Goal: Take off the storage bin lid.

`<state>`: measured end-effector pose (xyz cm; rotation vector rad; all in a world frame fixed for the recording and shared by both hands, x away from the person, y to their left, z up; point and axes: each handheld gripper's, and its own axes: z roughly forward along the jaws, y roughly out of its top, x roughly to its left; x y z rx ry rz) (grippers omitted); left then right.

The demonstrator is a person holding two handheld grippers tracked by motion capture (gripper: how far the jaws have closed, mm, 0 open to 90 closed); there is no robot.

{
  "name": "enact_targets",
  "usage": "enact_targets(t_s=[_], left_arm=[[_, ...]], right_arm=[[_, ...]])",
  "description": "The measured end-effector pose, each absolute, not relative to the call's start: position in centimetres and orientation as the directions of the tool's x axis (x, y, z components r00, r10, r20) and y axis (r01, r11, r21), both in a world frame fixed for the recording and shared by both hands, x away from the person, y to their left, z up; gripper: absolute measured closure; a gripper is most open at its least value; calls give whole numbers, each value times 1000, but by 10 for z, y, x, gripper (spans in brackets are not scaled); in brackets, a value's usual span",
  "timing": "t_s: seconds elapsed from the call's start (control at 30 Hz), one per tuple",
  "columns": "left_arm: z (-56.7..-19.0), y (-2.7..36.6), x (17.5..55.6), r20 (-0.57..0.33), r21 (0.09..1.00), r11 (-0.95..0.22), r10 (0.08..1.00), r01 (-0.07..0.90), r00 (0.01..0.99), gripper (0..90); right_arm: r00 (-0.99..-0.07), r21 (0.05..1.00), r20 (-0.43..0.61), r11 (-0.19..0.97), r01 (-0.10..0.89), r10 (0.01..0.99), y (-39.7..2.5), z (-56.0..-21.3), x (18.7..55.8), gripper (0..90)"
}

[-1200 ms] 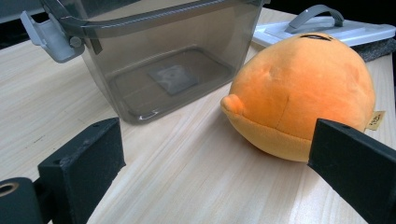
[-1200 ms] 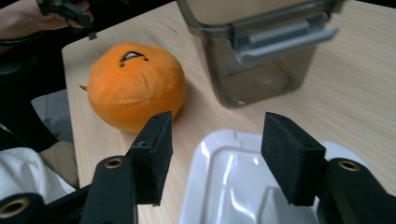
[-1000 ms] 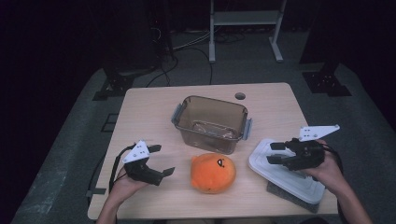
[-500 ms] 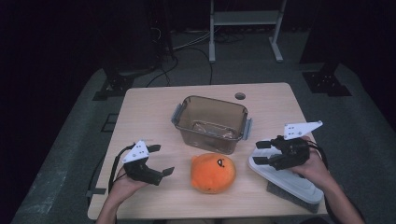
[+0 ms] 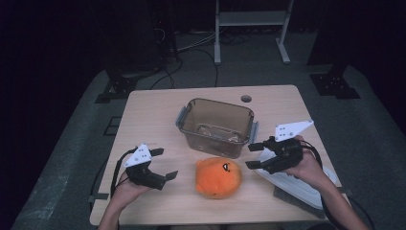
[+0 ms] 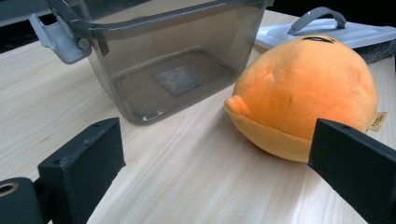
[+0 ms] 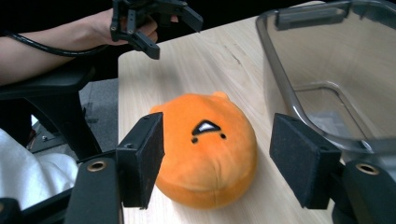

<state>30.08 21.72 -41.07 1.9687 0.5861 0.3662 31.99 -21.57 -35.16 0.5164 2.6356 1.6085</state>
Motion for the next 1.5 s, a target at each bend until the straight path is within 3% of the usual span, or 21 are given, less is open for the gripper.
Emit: enact_targets(t_s=[0.83,1.5], left_arm=[[-411,223,301,-6,897,-363,559,251,829,27],[-411,225,302,-1,898,-364,560,247,828,27]], right_arm=[[-973,851,156,478,219,169,-157,-348,325,336],[-973,805,181,546,231,144,-125,-374,337,365]])
